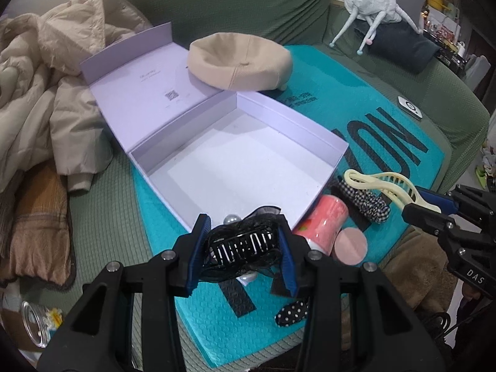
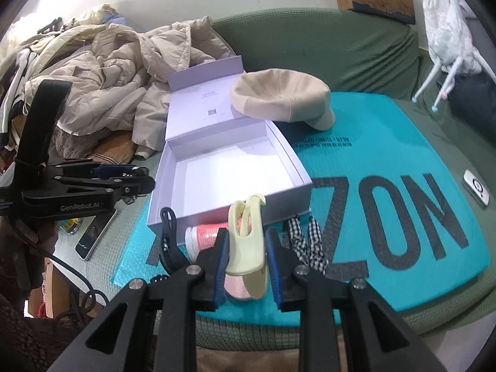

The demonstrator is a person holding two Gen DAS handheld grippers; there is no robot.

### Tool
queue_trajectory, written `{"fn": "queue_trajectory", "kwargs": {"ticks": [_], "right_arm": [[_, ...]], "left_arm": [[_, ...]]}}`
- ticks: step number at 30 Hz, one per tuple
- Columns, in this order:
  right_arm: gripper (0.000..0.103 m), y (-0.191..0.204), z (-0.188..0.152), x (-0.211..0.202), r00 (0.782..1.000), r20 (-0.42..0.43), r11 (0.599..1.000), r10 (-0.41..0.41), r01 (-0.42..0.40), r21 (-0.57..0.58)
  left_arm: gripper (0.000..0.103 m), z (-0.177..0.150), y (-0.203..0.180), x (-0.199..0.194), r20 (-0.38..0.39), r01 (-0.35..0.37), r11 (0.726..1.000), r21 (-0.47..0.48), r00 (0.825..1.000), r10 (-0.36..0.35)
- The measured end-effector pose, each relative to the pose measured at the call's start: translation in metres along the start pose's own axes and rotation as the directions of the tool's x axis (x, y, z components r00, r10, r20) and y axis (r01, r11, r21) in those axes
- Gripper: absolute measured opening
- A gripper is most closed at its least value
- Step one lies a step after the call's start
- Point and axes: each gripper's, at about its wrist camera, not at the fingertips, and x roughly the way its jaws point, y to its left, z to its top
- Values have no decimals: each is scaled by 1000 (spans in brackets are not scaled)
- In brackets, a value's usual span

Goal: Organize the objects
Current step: 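Carry the black bow clip and cream claw clip into the lavender box with both tools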

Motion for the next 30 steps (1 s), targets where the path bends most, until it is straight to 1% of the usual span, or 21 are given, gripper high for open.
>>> {"fn": "queue_trajectory", "kwargs": {"ticks": [6, 13, 22, 26, 30], "right_arm": [[24, 4, 17, 6, 1000, 1, 999, -8, 8, -38], [24, 10, 38, 27, 1000, -13, 998, -1, 0, -56], [24, 14, 62, 64, 999, -48, 997, 22, -25, -72], [24, 14, 71, 77, 998, -55, 996, 18, -23, -90], [24, 13, 82, 92, 997, -72, 995, 36, -42, -90]], "left_arm": [[40, 16, 3, 6, 24, 7, 1000, 29, 1000, -8], [40, 29, 11, 23, 21, 19, 998, 52, 1000, -20], [40, 42, 33, 52, -23, 61, 998, 26, 998, -60], [40, 50, 40, 60, -26, 53, 998, 16, 998, -52], [40, 59, 45, 69, -28, 52, 999, 12, 998, -52]]}}
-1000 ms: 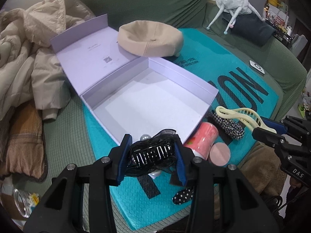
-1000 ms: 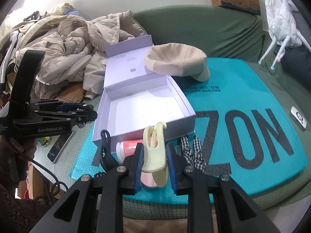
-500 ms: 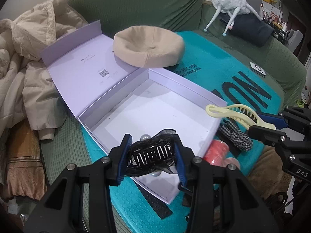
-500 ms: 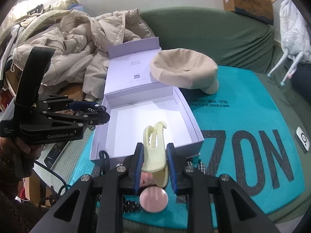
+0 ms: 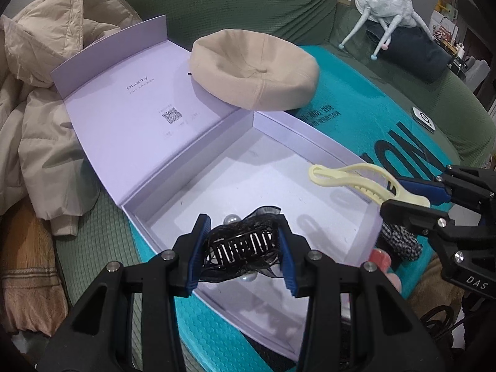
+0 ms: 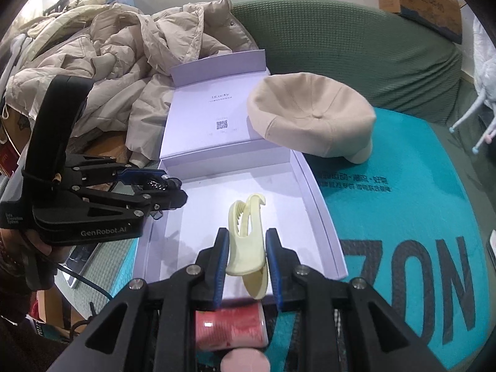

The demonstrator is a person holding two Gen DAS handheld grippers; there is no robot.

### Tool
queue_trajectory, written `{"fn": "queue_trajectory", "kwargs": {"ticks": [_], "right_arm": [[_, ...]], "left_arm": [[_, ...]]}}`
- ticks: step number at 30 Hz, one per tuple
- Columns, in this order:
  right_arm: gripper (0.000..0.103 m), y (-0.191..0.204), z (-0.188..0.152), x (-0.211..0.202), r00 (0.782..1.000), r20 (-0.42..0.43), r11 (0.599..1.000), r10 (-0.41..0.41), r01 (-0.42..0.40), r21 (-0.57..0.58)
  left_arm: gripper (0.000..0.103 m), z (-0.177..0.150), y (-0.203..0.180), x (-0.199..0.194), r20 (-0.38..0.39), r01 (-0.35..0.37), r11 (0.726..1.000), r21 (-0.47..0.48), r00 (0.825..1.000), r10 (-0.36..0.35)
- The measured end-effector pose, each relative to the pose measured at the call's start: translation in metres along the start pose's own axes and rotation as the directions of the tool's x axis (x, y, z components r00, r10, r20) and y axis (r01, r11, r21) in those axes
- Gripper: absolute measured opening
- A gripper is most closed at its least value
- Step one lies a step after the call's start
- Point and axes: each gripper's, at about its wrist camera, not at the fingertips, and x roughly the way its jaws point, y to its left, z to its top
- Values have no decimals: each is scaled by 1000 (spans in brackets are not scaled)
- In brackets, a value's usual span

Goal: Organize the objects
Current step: 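Carry the black bow clip and cream claw clip into the lavender box with both tools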

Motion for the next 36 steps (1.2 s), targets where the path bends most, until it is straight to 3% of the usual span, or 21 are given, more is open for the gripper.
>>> {"fn": "queue_trajectory", "kwargs": {"ticks": [16, 36], "right_arm": [[24, -4, 33, 42, 999, -33, 997, -13, 11, -74], [24, -29, 51, 98, 997, -76, 999, -19, 17, -33]], "left_arm": [[40, 30, 4, 29, 1, -30, 1000, -1, 1000, 30], [40, 35, 10, 71, -16, -122, 992, -13, 992, 122]]}}
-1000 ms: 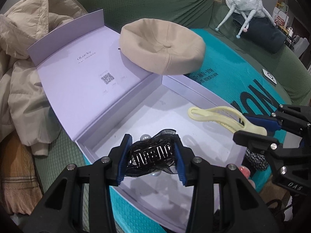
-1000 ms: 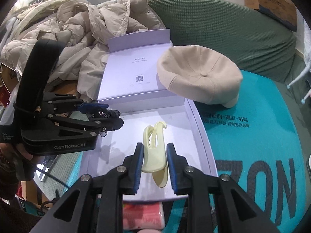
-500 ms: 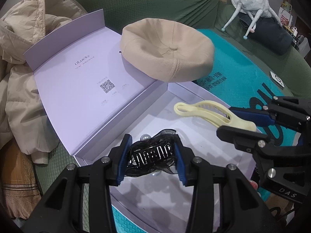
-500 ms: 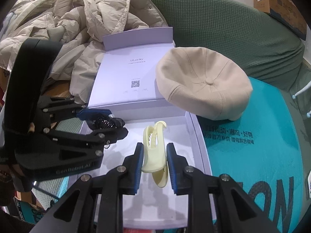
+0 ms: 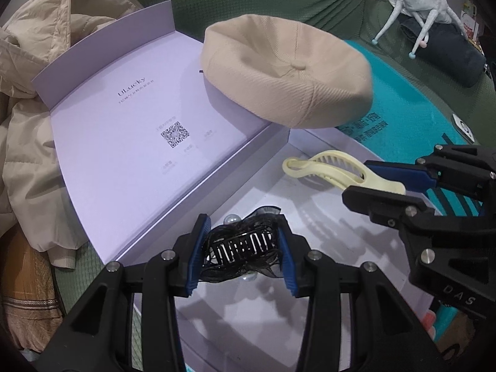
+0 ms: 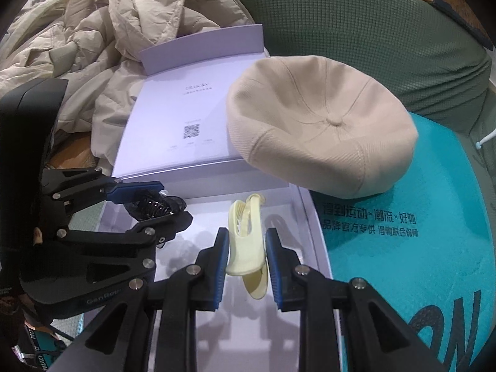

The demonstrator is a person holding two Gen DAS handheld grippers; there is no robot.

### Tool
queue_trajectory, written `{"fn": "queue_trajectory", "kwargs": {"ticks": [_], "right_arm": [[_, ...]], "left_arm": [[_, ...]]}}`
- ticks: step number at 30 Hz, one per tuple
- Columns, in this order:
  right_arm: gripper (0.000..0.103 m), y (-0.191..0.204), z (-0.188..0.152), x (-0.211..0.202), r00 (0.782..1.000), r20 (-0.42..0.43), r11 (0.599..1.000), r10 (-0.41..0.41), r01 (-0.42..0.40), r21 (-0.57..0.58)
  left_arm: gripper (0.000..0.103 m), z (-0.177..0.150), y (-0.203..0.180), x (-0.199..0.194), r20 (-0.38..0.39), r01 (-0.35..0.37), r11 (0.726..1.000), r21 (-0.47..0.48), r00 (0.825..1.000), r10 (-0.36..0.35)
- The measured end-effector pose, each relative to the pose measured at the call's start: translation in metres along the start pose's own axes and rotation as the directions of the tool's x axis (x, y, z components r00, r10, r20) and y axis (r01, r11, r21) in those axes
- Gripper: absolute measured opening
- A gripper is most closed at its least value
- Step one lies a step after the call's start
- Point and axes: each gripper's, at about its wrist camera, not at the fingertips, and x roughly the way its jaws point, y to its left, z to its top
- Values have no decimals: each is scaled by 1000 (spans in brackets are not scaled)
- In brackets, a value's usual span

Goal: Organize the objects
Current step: 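Carry the black bow clip and cream claw clip into the lavender box with both tools, then open both tools to release the clips inside the box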

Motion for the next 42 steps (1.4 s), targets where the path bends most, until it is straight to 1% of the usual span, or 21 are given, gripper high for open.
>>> {"fn": "queue_trajectory", "kwargs": {"ticks": [9, 17, 22, 28, 31, 34, 37, 39, 42], "right_arm": [[24, -4, -2, 23, 999, -31, 999, -22, 21, -35], [24, -6, -5, 36, 998, -62, 999, 4, -6, -40], [24, -5, -4, 41, 997, -73, 999, -16, 12, -52], [24, -4, -5, 41, 996, -84, 998, -28, 23, -61], [24, -5, -5, 40, 996, -86, 998, -32, 27, -50], [24, -7, -6, 38, 996, -90, 999, -28, 25, -38], [30, -8, -6, 33, 996, -84, 999, -24, 22, -27], [37, -9, -6, 25, 998, -62, 1000, -17, 16, -18], [39, -10, -6, 16, 998, -52, 999, -36, 35, -17]], "left_arm": [[40, 0, -4, 16, 14, -49, 999, 22, 999, 49], [40, 0, 2, 30, -31, -35, 999, 1, 999, 35], [40, 0, 1, 36, -66, -66, 998, 8, 996, 66], [40, -1, 1, 40, -101, -57, 998, 11, 993, 58], [44, -2, 2, 39, -106, -52, 999, 10, 993, 53], [46, -3, 3, 40, -116, -57, 998, 6, 992, 57], [47, -5, 5, 38, -120, -49, 999, -3, 992, 48], [48, -6, 6, 36, -120, -46, 999, -4, 992, 45], [51, -8, 4, 28, -110, -41, 999, 6, 993, 41]]}}
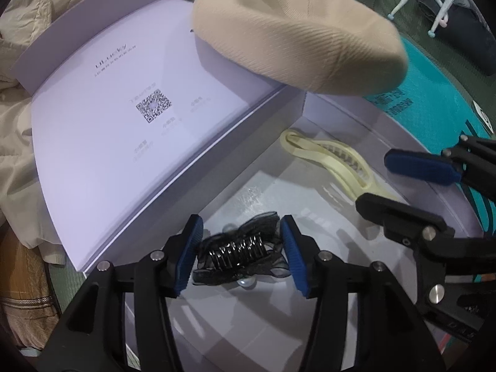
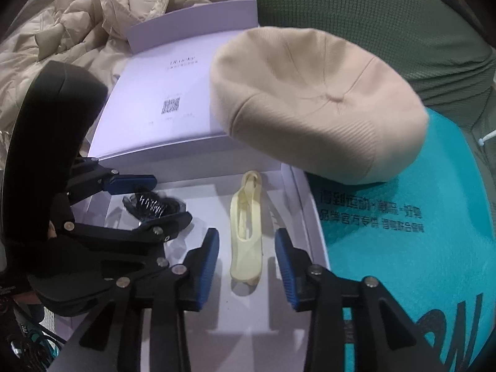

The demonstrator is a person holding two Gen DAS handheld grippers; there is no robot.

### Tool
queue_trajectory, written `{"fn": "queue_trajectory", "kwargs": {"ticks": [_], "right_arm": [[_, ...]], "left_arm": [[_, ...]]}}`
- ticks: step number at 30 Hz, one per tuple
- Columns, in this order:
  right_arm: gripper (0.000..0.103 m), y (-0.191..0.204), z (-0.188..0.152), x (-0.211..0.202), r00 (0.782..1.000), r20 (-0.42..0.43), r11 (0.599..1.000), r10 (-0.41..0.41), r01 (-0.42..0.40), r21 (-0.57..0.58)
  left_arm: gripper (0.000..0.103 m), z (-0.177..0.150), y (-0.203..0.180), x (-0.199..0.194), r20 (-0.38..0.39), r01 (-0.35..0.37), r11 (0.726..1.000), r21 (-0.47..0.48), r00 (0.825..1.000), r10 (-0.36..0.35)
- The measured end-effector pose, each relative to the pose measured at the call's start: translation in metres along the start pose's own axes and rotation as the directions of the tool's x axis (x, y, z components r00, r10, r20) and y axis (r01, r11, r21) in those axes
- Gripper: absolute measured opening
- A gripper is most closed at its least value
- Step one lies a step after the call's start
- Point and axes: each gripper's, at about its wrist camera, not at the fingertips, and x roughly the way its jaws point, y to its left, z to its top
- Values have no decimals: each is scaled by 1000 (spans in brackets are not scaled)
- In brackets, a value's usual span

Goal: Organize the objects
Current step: 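Open both tools to release the clips inside the box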

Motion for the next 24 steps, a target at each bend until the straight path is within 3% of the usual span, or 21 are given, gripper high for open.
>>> {"fn": "queue_trajectory", "kwargs": {"ticks": [14, 24], "right_arm": [[50, 8, 6, -48, 992, 93, 996, -84, 86, -19], [54, 15, 3, -91, 988, 130, 996, -86, 81, 44]], "left_arm": [[59, -8, 3, -53, 100, 8, 1000, -22, 995, -6], [68, -5, -6, -84, 158, 1, 999, -36, 987, 5]]}}
